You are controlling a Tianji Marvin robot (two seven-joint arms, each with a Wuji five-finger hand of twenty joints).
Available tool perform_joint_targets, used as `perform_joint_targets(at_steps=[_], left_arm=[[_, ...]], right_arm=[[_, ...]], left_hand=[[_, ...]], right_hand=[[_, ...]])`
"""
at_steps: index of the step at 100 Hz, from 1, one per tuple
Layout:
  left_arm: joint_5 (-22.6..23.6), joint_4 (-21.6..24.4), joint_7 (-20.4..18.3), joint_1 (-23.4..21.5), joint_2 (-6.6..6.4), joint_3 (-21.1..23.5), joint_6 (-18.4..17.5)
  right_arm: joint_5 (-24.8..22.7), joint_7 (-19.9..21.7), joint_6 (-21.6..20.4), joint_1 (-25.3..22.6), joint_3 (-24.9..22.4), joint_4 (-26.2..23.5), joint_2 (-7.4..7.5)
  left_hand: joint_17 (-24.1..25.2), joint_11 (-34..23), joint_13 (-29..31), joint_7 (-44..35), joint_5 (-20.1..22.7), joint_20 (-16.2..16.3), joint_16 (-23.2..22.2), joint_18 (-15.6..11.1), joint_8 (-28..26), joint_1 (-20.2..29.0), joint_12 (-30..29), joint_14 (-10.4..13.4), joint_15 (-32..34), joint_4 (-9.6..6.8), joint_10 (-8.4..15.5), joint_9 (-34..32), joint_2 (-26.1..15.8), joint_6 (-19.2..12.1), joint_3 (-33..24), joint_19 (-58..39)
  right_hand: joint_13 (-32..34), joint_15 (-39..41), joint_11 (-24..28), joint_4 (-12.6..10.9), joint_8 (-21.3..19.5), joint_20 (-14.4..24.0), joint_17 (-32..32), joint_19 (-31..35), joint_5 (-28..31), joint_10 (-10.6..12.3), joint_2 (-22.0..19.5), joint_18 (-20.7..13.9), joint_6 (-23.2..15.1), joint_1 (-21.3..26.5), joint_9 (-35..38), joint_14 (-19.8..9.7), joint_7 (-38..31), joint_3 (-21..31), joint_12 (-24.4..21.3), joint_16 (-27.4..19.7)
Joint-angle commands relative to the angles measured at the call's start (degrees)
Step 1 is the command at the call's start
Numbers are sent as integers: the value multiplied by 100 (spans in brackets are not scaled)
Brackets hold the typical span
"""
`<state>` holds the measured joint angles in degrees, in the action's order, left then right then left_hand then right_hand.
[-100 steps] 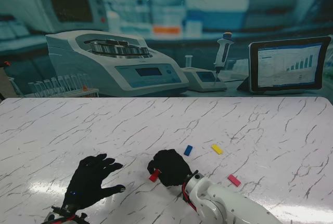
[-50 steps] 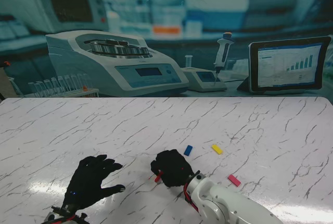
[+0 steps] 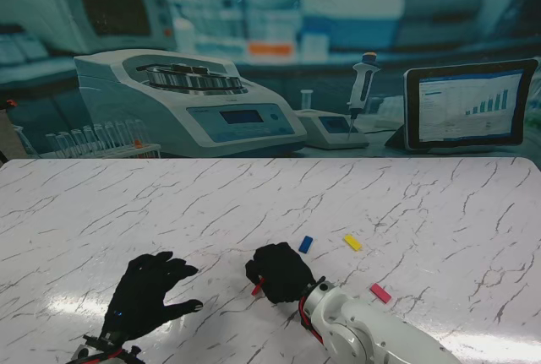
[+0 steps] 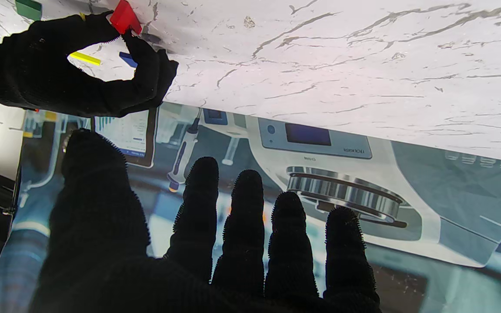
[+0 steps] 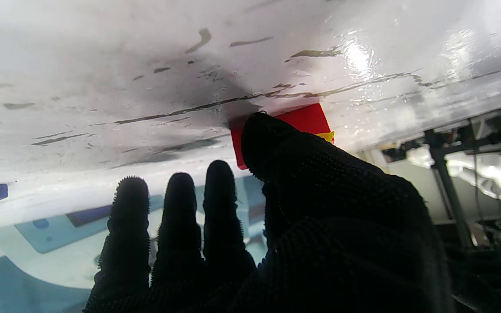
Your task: Arrange dominoes in a row
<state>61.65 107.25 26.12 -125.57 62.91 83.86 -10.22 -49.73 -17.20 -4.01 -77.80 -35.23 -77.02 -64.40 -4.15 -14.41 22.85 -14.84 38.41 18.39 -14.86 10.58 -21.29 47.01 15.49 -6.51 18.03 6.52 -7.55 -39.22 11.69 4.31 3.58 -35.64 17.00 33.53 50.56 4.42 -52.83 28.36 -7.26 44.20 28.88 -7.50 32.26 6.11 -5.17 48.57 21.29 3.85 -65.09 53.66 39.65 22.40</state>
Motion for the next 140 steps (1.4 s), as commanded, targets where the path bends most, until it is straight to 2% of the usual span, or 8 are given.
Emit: perform_joint_targets(at_steps=[1, 79, 90, 103, 108, 111, 129, 140], left_arm=[[-14, 16, -91, -50, 26, 2, -103], [-76, 15, -173, -47, 30, 20, -103], [-78, 10, -162, -47, 31, 21, -104], [-62, 11, -152, -54, 31, 26, -90], [-59, 11, -146, -58, 31, 29, -90], [-58, 11, -142, -61, 31, 31, -89], [-65, -1, -111, -67, 36, 34, -92], [-64, -18, -82, -62, 37, 29, -90]], right_arm=[[-2, 80, 19, -40, 21, -25, 6], [-22, 300, 7, -29, -88, -252, 43], [1, 353, -40, -28, -99, -277, 49], [67, 422, -136, -14, -90, -270, 52], [92, 445, -160, -1, -75, -256, 51], [107, 469, -162, 4, -67, -253, 52], [200, 577, -175, 60, 17, -199, 48], [205, 501, -166, 114, 105, -103, 23]], left_hand=[[20, -14, 31, -31, 89, 78, -55, -26, -52, -55, 45, 154, 0, 5, 96, -62, -147, -65, 41, -118], [14, -42, 71, -127, 135, 108, -84, -22, -79, -91, 70, 133, 7, 0, 109, -126, -169, -80, 39, -180], [10, -51, 78, -162, 151, 109, -87, -15, -96, -86, 79, 132, 8, 0, 115, -143, -159, -95, 39, -182], [20, -43, 59, -190, 132, 107, -86, 14, -113, -99, 84, 115, -7, -1, 107, -133, -185, -91, 39, -177], [19, -38, 54, -196, 130, 108, -86, 17, -117, -96, 84, 120, -14, -2, 113, -129, -185, -95, 37, -180], [21, -37, 56, -200, 132, 108, -86, 16, -119, -97, 84, 121, -15, -1, 109, -129, -178, -94, 39, -180], [25, -28, 60, -208, 126, 108, -90, 19, -124, -96, 85, 126, -25, -3, 117, -125, -178, -108, 37, -180], [24, -30, 58, -216, 127, 109, -92, 16, -129, -109, 88, 126, -30, -1, 117, -125, -184, -107, 41, -182]], right_hand=[[-260, 14, -95, 123, 71, -85, 78, 78, -115, -65, 24, 501, 142, -1, -146, 129, 73, -190, -49, 69], [-300, -109, -564, -14, 278, -107, 110, 19, -330, -183, -37, 550, 301, -216, -159, 181, 645, -478, -329, 45], [-320, -171, -824, -24, 380, -100, 115, -6, -455, -228, -72, 556, 404, -326, -152, 185, 956, -506, -508, 29], [-364, -325, -1490, -156, 291, -34, 115, -136, -307, -357, -281, 579, 662, -706, -170, 235, 2372, -462, -1034, 5], [-380, -351, -1584, -200, 306, -26, 118, -153, -294, -372, -339, 584, 702, -724, -186, 247, 2579, -443, -1098, -3], [-390, -368, -1621, -230, 143, -3, 105, -187, -229, -371, -366, 581, 714, -702, -176, 240, 2824, -465, -1142, -5], [-396, -444, -1910, -344, 354, 24, 94, -238, -16, -433, -517, 596, 776, -665, -56, 249, 3491, -464, -1335, -35], [-338, -468, -1982, -326, 290, 31, 62, -241, 65, -393, -426, 601, 701, -624, -4, 227, 3466, -445, -1387, -48]])
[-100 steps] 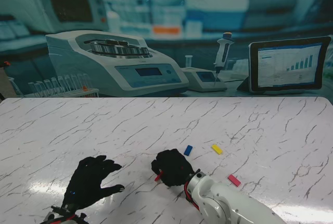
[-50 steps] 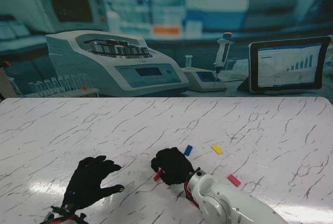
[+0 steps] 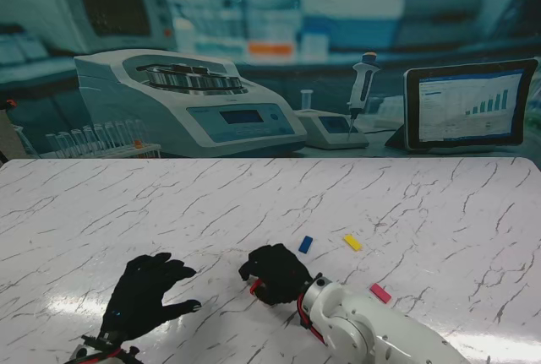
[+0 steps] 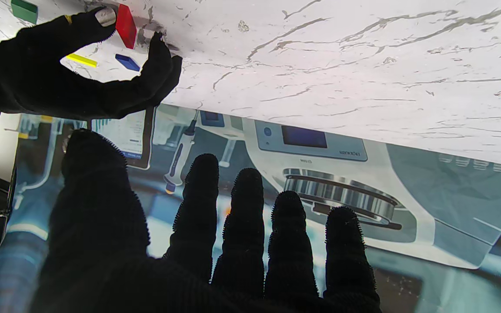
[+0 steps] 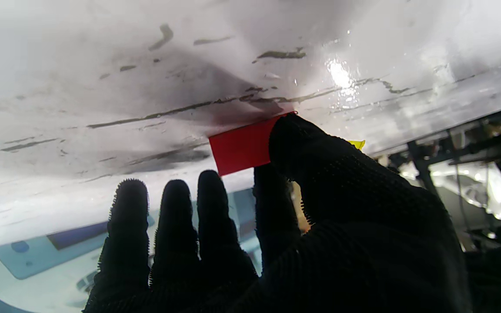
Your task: Arrange dominoes in a row
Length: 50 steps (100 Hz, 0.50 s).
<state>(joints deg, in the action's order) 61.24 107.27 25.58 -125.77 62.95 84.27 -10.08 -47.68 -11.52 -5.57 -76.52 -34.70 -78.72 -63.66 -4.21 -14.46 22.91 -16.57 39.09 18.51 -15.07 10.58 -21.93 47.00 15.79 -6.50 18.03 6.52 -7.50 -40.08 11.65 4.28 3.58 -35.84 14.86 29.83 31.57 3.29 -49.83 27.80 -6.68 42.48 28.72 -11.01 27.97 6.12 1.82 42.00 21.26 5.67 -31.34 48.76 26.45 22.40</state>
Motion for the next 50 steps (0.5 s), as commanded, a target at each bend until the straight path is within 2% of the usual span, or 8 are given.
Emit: perform_joint_targets(at_steps=[1, 10, 13, 17, 19, 26, 40, 50], left_arm=[[-23, -21, -26, -43, 34, -13, -104], [-29, -31, -8, -40, 37, -12, -107], [-31, -35, -3, -40, 38, -11, -109], [-34, -41, 6, -38, 39, -11, -112], [-36, -44, 11, -37, 40, -12, -114], [-46, -56, 23, -31, 42, -16, -120], [-48, -69, 42, -21, 43, -25, -123], [-50, -82, 65, -14, 45, -26, -131]], right_arm=[[1, -73, -10, -11, 58, 73, -53], [0, -76, 17, 20, 103, 104, -56], [-9, -76, 28, 29, 114, 108, -56], [-22, -106, 37, 29, 118, 122, -60], [-26, -138, 36, 28, 122, 135, -66], [-38, -189, 40, 27, 132, 150, -74], [-96, -248, 64, 22, 144, 150, -73], [-96, -260, 58, 13, 137, 147, -74]], left_hand=[[29, -25, 52, -45, 62, 97, -71, 15, -65, -110, 57, 129, -31, -1, 111, -39, -178, -100, 42, -162], [31, -25, 47, -49, 61, 98, -73, 12, -67, -110, 58, 124, -31, -1, 109, -36, -172, -92, 42, -164], [31, -27, 47, -48, 56, 98, -74, 11, -67, -107, 59, 131, -31, -2, 112, -40, -175, -89, 40, -163], [32, -23, 48, -49, 56, 97, -75, 9, -68, -113, 58, 118, -30, 0, 114, -29, -171, -98, 43, -163], [27, -29, 48, -54, 64, 98, -76, 9, -70, -116, 60, 127, -29, 0, 114, -44, -173, -92, 44, -166], [28, -30, 49, -59, 64, 99, -78, 8, -73, -114, 61, 128, -26, 0, 104, -42, -173, -96, 41, -168], [25, -37, 54, -67, 66, 103, -82, 7, -77, -122, 65, 137, -19, 0, 118, -49, -186, -98, 41, -176], [21, -39, 61, -71, 64, 107, -83, 12, -78, -131, 65, 131, -15, 3, 106, -51, -182, -88, 45, -183]], right_hand=[[-108, -108, -103, -190, -34, 87, 0, -77, 85, -42, 22, 601, -5, 42, 20, 50, 59, 58, -82, -52], [-60, -119, -116, -99, -122, 99, -17, -93, 127, -12, 143, 600, -89, 140, 102, 36, -191, 100, -103, -48], [-34, -111, -74, -18, 19, 113, -40, -108, 101, 4, 236, 598, -155, 188, 129, 30, -631, 129, -86, -33], [7, -93, -18, 21, -14, 119, -51, -115, 120, 41, 332, 609, -241, 271, 170, 10, -967, 127, -60, -22], [22, -86, 36, 39, 159, 126, -62, -120, 76, 54, 360, 607, -278, 310, 179, 2, -1271, 121, -31, -20], [47, -51, 187, 80, 266, 133, -71, -128, 81, 93, 453, 607, -451, 434, 199, -9, -1931, 102, 48, -6], [90, -4, 443, 86, 217, 137, -94, -120, 297, 140, 406, 606, -655, 479, 232, -25, -2349, 84, 185, 10], [115, 15, 546, 91, 373, 137, -96, -119, 418, 149, 380, 620, -793, 465, 249, -31, -2575, 16, 239, 18]])
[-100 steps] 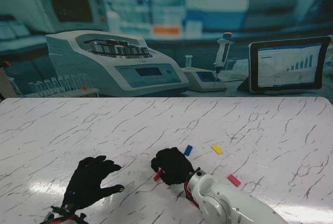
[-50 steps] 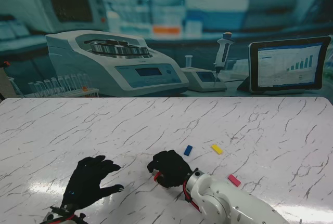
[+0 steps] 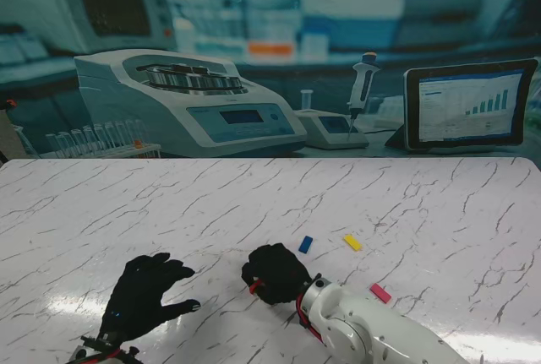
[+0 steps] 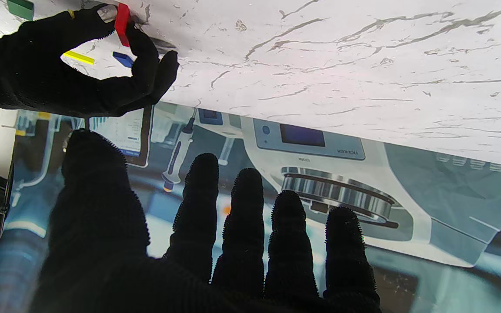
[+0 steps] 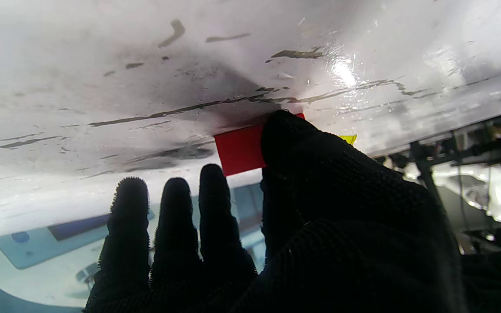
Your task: Arrange dominoes in a row
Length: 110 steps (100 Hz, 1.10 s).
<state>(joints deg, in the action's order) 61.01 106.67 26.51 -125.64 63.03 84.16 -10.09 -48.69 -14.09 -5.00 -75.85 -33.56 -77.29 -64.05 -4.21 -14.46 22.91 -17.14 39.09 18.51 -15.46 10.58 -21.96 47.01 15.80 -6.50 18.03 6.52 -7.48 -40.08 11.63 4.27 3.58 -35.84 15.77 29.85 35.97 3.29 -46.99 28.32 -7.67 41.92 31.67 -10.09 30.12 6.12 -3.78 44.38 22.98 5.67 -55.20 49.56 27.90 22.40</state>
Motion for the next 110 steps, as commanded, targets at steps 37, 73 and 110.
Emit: perform_joint_targets(at_steps=[37, 73, 110], left_arm=[[-33, -48, 6, -19, 39, -18, -132], [-29, -62, 9, -2, 37, -25, -146], [-31, -76, 24, 0, 38, -37, -142]], right_arm=[[-72, -258, -54, -102, -11, 33, -59], [-222, -545, -6, -300, -233, -148, -65], [-334, -503, -88, -696, -709, -580, 10]], left_hand=[[19, -40, 68, -17, 63, 113, -47, 31, -74, -133, 65, 135, -13, 4, 112, -51, -176, -94, 44, -197], [8, -44, 88, -17, 63, 122, -54, 50, -68, -139, 65, 122, -11, 4, 104, -62, -171, -76, 44, -216], [9, -53, 125, -14, 63, 153, -73, 119, -64, -142, 71, 104, -10, 3, 95, -80, -169, -65, 42, -276]], right_hand=[[-101, 20, 495, 96, 287, 100, 56, -103, 496, 84, 436, 625, -727, -68, -81, 8, -316, 136, 456, 30], [-276, -63, 492, 279, 173, 151, 188, -133, 784, 81, 809, 662, -667, -293, -134, 41, -73, 513, 577, 2], [146, 1920, 2122, 326, 155, 242, 389, 1131, 819, 559, 868, 287, -596, -272, 636, -234, -45, 602, 1777, 1032]])
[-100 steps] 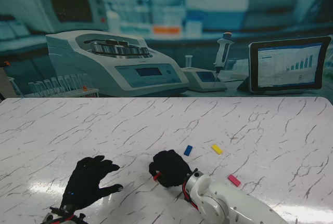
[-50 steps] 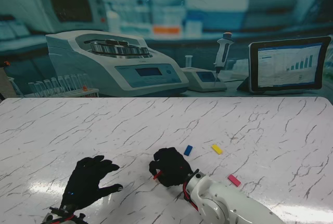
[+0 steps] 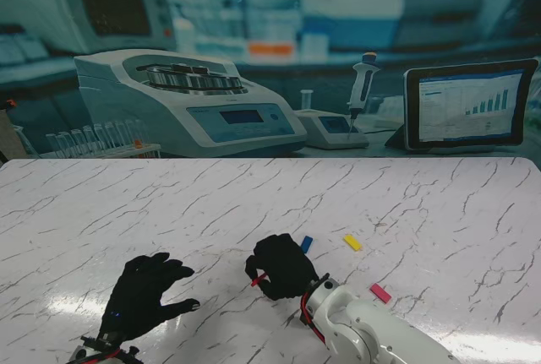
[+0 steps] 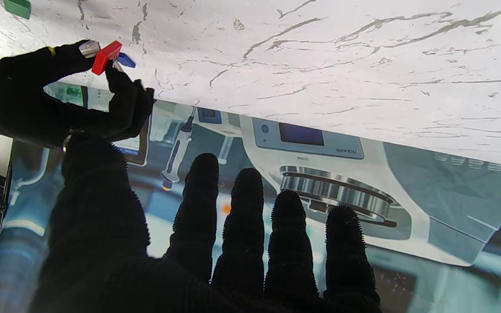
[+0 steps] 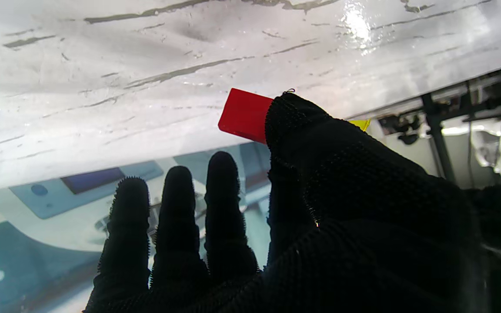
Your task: Arrange dominoes in a row
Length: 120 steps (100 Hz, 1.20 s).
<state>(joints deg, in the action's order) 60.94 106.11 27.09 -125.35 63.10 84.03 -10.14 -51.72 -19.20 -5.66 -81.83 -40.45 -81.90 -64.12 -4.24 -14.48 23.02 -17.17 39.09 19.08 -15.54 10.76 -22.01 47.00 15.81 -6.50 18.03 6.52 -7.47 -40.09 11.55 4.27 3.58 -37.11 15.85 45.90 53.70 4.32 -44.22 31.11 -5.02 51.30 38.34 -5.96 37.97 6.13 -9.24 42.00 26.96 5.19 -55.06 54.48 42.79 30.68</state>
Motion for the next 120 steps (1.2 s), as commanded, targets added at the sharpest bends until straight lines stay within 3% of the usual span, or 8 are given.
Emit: perform_joint_targets(at_steps=[1, 14, 35, 55, 93, 106, 120], left_arm=[[-25, -21, -33, -29, 32, -24, -137], [-18, -24, -35, -21, 29, -31, -138], [3, -31, -23, -10, 25, -37, -152], [30, -28, -33, -2, 18, -46, -162], [73, -26, -32, 8, 8, -59, -167], [82, -21, -23, -1, 8, -59, -156], [86, -19, -23, -9, 8, -56, -157]], right_arm=[[-35, 15, -23, -112, -37, -134, 20], [-54, 111, -89, -310, -277, -341, 56], [-184, 142, -80, -640, -635, -638, 106], [-246, 169, -93, -928, -940, -852, 134], [-202, 39, -183, -1203, -1137, -899, 123], [-221, -65, -167, -1255, -1125, -895, 114], [-253, -267, -191, -1281, -1081, -849, 96]], left_hand=[[12, -52, 115, -11, 62, 96, -66, 102, -59, -146, 70, 107, -10, 3, 95, -80, -162, -63, 44, -150], [7, -51, 115, -8, 59, 102, -70, 108, -56, -146, 71, 109, -14, 3, 101, -81, -161, -61, 43, -163], [8, -51, 118, -9, 65, 106, -77, 113, -54, -145, 73, 113, -15, 4, 95, -83, -161, -63, 42, -174], [7, -49, 112, -8, 63, 109, -78, 115, -53, -151, 73, 117, -19, 4, 104, -77, -164, -67, 44, -181], [10, -43, 97, -12, 64, 110, -74, 117, -56, -162, 72, 131, -33, 4, 111, -71, -172, -84, 44, -184], [11, -43, 89, -17, 68, 108, -69, 116, -60, -169, 71, 128, -43, 4, 109, -73, -179, -79, 44, -180], [9, -43, 77, -34, 86, 106, -64, 103, -70, -172, 69, 137, -47, 4, 111, -73, -182, -89, 44, -178]], right_hand=[[167, 374, 410, 219, -122, -53, 132, 214, 140, 145, 76, 289, -45, -27, 288, -194, -60, 104, 345, 236], [616, 864, 915, 152, -187, -141, 97, 392, -8, 254, -92, 269, -9, 88, 955, -336, -139, -9, 636, 503], [1498, 993, 1143, 177, 24, -262, -11, 722, 55, 335, 65, 312, 381, 38, 2076, -542, -303, 100, 459, 595], [2228, 158, 907, 256, -18, -442, -84, 1006, 126, 494, 299, 247, 884, -257, 2818, -496, -458, 418, -63, 52], [2846, -373, 677, -117, -278, -620, -174, 1291, -77, 793, 303, 244, 1464, -509, 3383, -424, -918, 787, -1392, -381], [2987, -537, 462, -279, -180, -676, -219, 1415, -187, 819, 376, 210, 1521, -540, 3463, -400, -1120, 1016, -1921, -491], [2965, -902, 230, -275, 105, -742, -249, 1471, -265, 790, 493, 296, 1435, -503, 3441, -219, -1306, 1142, -2241, -675]])
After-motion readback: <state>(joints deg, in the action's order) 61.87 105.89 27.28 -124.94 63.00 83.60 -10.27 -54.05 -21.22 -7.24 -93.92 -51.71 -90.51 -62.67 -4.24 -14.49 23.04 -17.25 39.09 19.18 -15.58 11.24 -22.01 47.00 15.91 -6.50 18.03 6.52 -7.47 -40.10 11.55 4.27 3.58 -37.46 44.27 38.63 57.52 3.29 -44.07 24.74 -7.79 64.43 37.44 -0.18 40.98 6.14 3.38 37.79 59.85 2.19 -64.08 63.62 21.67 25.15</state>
